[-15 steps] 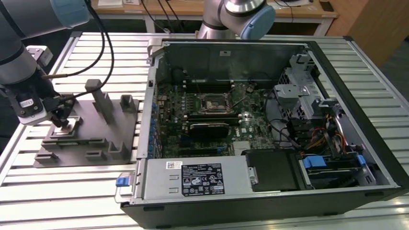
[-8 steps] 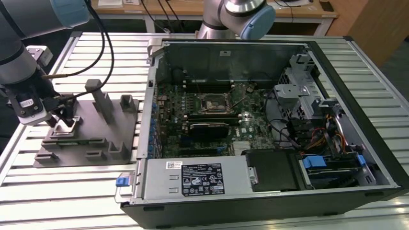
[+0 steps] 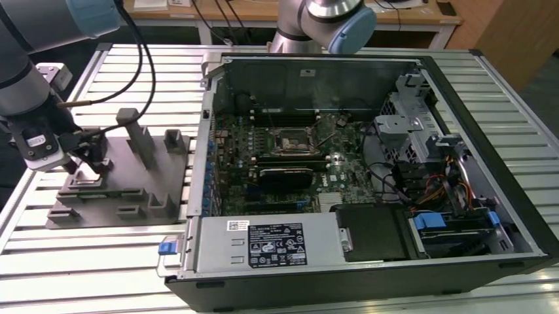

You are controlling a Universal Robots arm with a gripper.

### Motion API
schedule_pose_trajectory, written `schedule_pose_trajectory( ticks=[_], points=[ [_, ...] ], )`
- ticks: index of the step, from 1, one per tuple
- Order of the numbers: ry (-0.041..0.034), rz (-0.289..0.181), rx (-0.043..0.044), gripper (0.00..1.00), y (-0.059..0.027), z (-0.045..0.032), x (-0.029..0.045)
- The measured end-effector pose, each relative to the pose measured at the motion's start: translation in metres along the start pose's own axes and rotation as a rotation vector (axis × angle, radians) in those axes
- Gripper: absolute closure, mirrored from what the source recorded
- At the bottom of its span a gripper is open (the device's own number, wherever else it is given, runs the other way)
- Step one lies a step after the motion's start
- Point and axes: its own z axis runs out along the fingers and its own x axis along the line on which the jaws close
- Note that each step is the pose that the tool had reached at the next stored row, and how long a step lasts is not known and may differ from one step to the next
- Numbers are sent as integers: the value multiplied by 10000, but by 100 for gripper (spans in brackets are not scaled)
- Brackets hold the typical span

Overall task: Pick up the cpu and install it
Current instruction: 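Pick up the cpu and move it towards the insertion slot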

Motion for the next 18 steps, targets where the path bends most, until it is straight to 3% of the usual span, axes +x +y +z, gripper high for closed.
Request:
schedule_pose_trajectory(
  ticks=[2,3,10,12,14,15,17,18],
  points=[
    [-135,-1,18,47,0,6,1],
    [-167,-2,21,47,-1,9,1],
    [-170,-2,23,47,0,10,2],
    [-169,-2,24,40,0,10,2],
    [-170,-2,25,40,0,10,2],
    [-135,0,20,40,0,12,1],
    [102,10,-1,40,0,18,-6],
    [117,11,1,40,0,18,-6]
  ],
)
